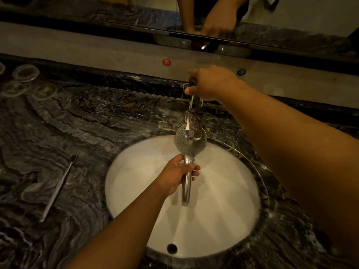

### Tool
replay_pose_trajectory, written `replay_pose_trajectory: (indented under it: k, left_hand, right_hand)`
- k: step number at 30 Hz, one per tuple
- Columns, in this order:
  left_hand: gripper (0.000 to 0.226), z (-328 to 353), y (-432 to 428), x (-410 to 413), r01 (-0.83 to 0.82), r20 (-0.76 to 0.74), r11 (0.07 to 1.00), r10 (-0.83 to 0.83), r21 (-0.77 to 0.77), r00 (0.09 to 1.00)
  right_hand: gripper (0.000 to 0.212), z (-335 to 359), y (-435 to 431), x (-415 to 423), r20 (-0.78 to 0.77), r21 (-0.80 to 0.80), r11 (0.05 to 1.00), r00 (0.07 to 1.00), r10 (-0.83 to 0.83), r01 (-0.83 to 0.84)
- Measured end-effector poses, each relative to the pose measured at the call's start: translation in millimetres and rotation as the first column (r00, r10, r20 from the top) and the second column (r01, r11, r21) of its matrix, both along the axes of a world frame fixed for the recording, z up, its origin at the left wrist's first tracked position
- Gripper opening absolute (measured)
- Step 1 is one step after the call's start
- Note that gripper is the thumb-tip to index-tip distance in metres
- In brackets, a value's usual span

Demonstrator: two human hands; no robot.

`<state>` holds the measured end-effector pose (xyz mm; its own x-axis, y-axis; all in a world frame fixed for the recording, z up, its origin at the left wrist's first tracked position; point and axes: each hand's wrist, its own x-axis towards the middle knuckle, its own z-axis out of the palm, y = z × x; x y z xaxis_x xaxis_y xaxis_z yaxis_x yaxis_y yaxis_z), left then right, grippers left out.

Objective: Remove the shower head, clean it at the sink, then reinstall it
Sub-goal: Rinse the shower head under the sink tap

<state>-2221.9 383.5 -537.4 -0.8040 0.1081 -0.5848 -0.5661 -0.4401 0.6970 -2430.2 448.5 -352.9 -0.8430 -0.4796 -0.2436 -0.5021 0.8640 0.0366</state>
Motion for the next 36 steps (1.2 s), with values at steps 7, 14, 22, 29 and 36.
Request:
replay_pose_trajectory:
  k: [7,14,22,29,36]
  left_hand:
    - [0.026,-6.1,-0.4,-6.2,-0.005,0.012,1.0,0.004,0.027,1.0]
    - [0.024,-11.8,8.9,11.0,-0.017,0.028,0.999,0.015,0.045,0.999]
    - [0.026,-16.2,16.8,48.6,-0.088,0.086,0.994,0.082,0.072,0.993]
    - [0.024,-10.2,7.8,60.1,-0.104,0.085,0.995,0.103,0.01,0.991]
    - [0.022,-6.8,8.5,35.1,-0.091,0.053,0.996,0.091,-0.001,0.994]
  right_hand:
    - [0.059,1.6,-0.2,1.2,-0.017,0.022,1.0,1.0,0.006,-0.006]
    - [0.056,3.8,-0.7,2.9,-0.021,0.029,0.999,1.0,0.014,-0.014]
    - [0.057,2.9,-0.7,3.3,-0.018,0.021,1.0,1.0,0.008,-0.008]
    - [0.066,5.3,-0.1,3.7,0.004,0.019,1.0,1.0,0.019,-0.019]
    - [0.068,5.5,0.5,3.5,0.028,0.016,0.999,0.999,0.03,-0.03]
